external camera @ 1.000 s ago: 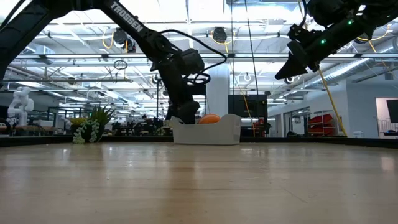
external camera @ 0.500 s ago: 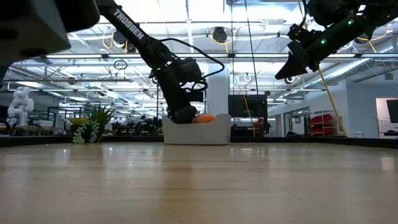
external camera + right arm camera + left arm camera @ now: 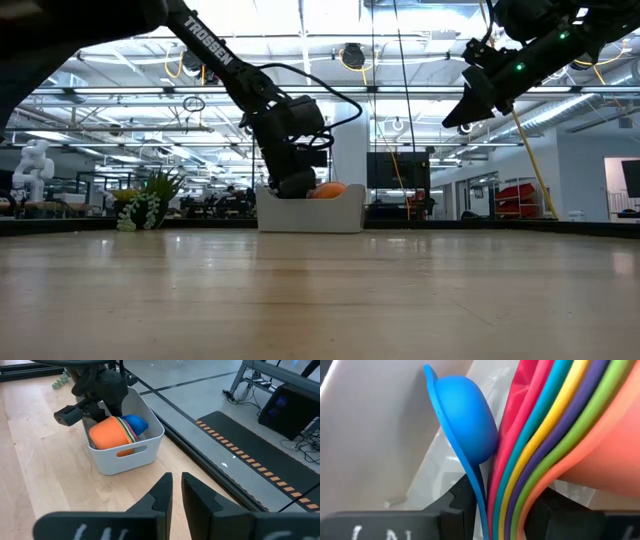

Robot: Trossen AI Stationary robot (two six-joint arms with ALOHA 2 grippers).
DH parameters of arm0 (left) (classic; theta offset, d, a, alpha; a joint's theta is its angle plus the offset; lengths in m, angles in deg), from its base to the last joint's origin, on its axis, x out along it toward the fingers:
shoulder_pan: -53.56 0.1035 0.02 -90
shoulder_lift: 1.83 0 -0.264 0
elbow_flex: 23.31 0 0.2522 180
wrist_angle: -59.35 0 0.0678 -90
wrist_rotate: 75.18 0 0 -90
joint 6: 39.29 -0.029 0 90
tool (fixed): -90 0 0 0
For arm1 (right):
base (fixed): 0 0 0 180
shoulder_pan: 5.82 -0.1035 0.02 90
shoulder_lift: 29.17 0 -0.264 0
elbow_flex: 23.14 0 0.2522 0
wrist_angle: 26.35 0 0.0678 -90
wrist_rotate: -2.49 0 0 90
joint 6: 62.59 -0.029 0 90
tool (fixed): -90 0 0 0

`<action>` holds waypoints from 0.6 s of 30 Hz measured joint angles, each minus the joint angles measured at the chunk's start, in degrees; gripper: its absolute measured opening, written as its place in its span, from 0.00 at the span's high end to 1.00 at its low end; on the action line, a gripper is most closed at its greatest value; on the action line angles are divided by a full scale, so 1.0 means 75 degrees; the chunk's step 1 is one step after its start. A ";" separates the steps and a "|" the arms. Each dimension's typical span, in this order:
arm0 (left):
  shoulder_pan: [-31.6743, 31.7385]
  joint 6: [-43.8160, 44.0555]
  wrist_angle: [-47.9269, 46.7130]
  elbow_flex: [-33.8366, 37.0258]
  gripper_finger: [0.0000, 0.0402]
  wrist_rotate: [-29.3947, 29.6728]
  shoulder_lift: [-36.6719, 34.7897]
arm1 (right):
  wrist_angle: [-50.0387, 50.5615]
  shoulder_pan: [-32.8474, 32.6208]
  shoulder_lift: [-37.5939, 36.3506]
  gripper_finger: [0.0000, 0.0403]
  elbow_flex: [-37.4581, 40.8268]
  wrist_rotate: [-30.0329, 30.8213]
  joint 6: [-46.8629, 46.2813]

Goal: Nest measuring cups in basket
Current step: Put the stack of measuring cups into the gray bin

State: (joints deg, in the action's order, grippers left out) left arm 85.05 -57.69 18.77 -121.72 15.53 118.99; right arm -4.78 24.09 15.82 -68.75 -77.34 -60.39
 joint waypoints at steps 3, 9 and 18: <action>-0.0001 -0.0079 0.0043 0.0000 0.72 0.0078 -0.0002 | -0.0003 0.0000 0.0000 0.92 0.0000 0.0000 0.0003; -0.0255 -0.0575 -0.0098 0.0029 0.72 0.1702 -0.0424 | -0.0003 0.0000 0.0001 0.92 0.0000 0.0000 0.0003; -0.1116 -0.2333 0.0673 0.0017 0.72 0.4420 -0.0858 | 0.0006 -0.0003 0.0000 0.92 -0.0003 0.0000 0.0087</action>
State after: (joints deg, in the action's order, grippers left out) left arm 76.68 -75.19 23.82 -121.59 48.68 112.55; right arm -4.73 24.07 15.82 -68.77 -77.34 -59.74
